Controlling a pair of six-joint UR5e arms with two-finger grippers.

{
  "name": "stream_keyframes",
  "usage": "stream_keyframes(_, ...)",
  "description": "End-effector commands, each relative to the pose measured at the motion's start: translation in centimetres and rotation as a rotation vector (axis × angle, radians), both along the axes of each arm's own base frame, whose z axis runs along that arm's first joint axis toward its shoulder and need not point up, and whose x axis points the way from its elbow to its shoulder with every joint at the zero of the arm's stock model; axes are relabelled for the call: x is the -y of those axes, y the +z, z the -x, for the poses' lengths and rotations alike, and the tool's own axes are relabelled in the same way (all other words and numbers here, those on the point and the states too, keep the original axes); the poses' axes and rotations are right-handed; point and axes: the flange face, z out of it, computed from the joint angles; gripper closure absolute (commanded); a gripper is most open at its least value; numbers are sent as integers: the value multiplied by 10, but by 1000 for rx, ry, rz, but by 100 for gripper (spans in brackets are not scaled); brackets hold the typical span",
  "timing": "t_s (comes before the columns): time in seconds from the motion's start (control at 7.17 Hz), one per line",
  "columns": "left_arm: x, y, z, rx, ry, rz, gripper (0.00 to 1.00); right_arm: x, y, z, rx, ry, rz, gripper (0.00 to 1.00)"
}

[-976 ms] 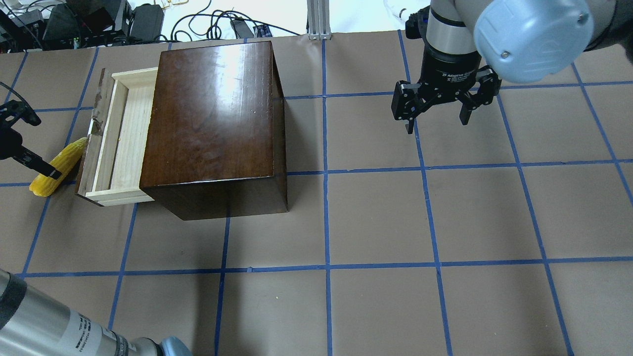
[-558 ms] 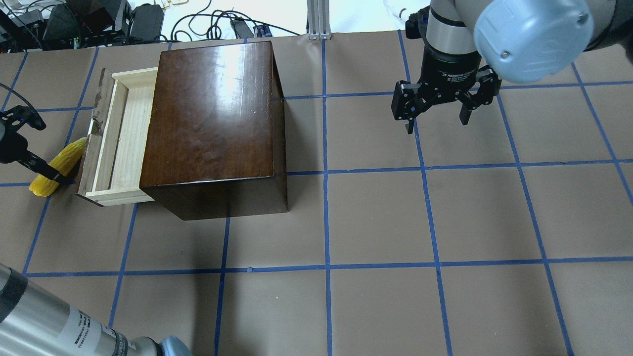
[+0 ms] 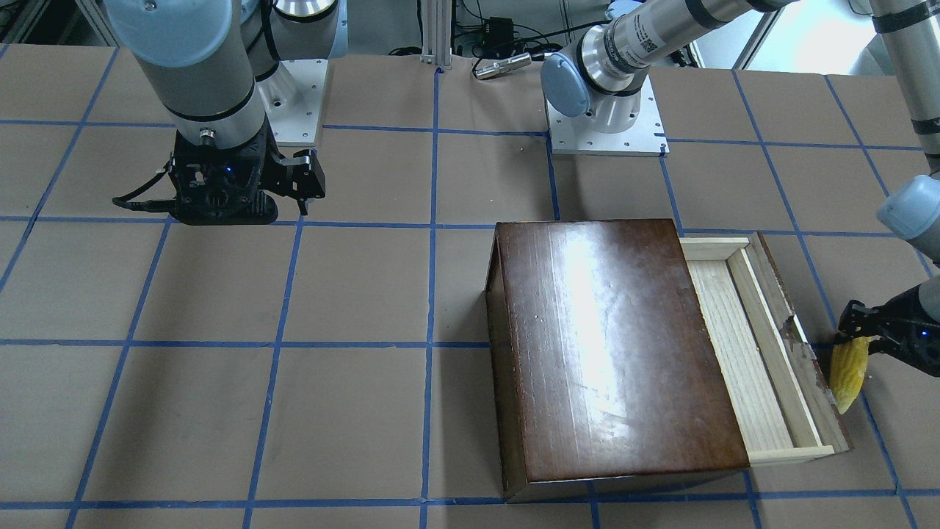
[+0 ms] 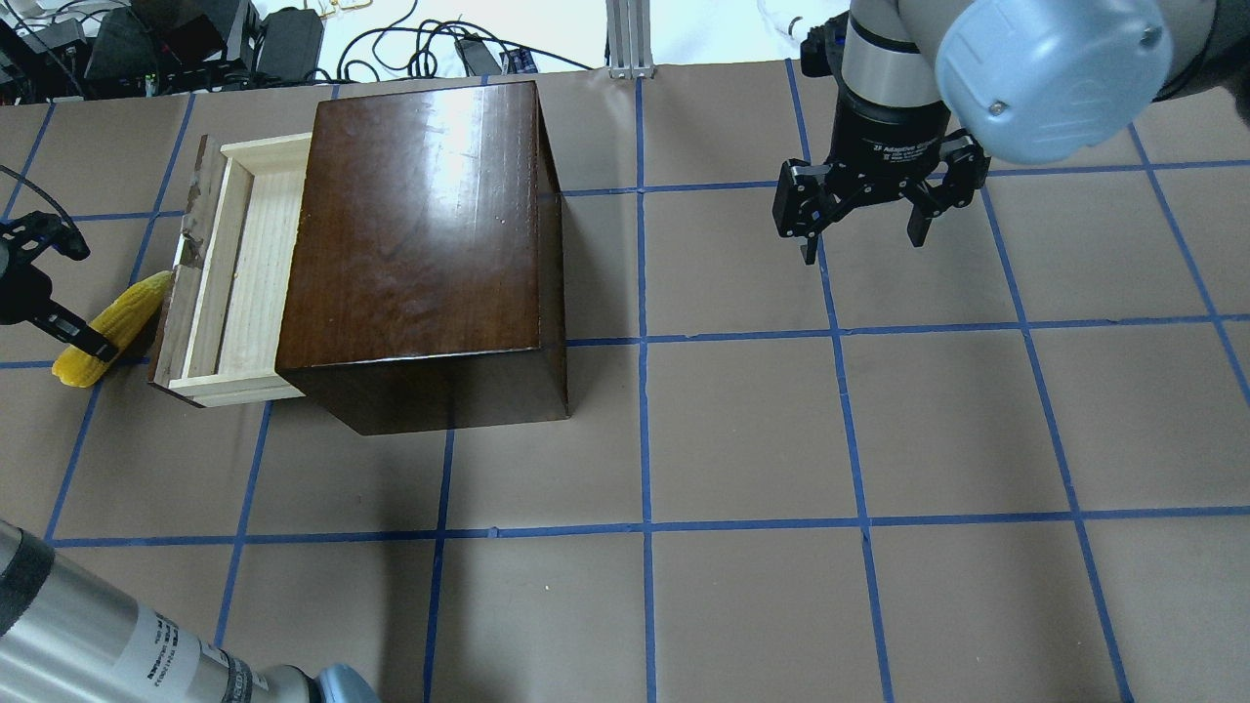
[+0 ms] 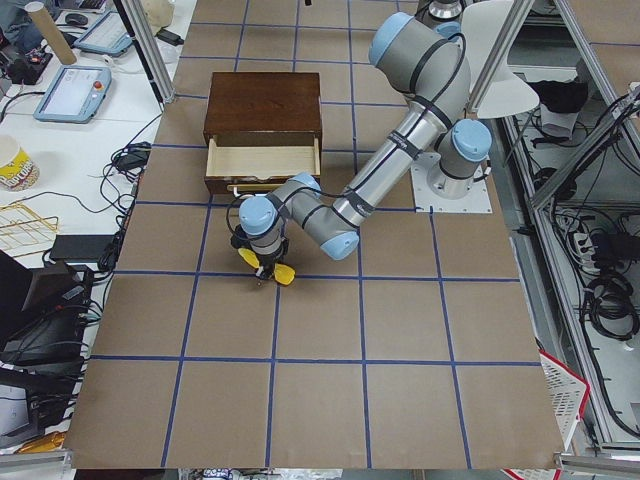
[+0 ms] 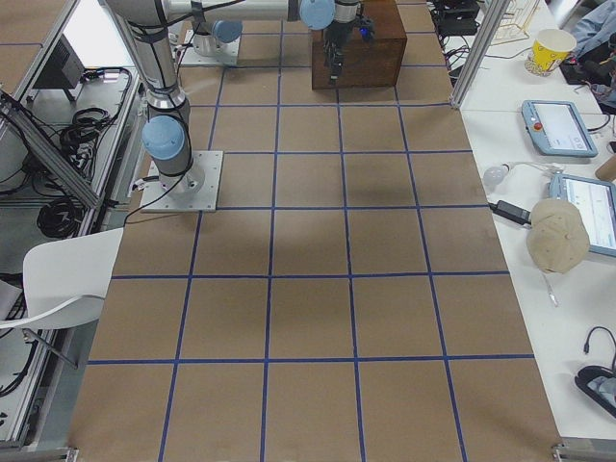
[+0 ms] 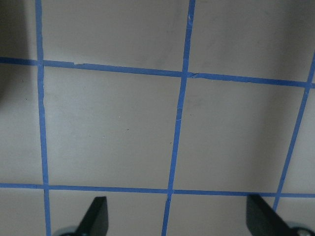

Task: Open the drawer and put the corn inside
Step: 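Lower the left gripper and grasp the yellow corn cob, then lift the corn and carry it over the open drawer with the left gripper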

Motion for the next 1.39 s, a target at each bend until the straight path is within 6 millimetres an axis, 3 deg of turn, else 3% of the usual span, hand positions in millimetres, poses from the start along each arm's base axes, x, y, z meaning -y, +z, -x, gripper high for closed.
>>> stream_keyframes(0.0, 8, 37, 1, 38, 13, 41, 100, 0, 0, 0, 0, 0, 0, 0)
stream_keyframes(0.28, 17, 95, 13, 40, 106, 45, 100, 0, 0, 0, 0, 0, 0, 0)
stream_keyframes(0.42, 22, 137, 29, 33, 173, 38, 100, 0, 0, 0, 0, 0, 0, 0)
stream_keyframes(0.7, 28, 218, 87, -2, 322, -24, 100, 0, 0, 0, 0, 0, 0, 0)
stream_keyframes(0.84, 28, 248, 118, -5, 375, -38, 100, 0, 0, 0, 0, 0, 0, 0)
stream_keyframes(1.12, 39, 265, 195, 4, 497, -39, 100, 0, 0, 0, 0, 0, 0, 0)
stream_keyframes(1.25, 47, 261, 223, -26, 570, -41, 100, 0, 0, 0, 0, 0, 0, 0)
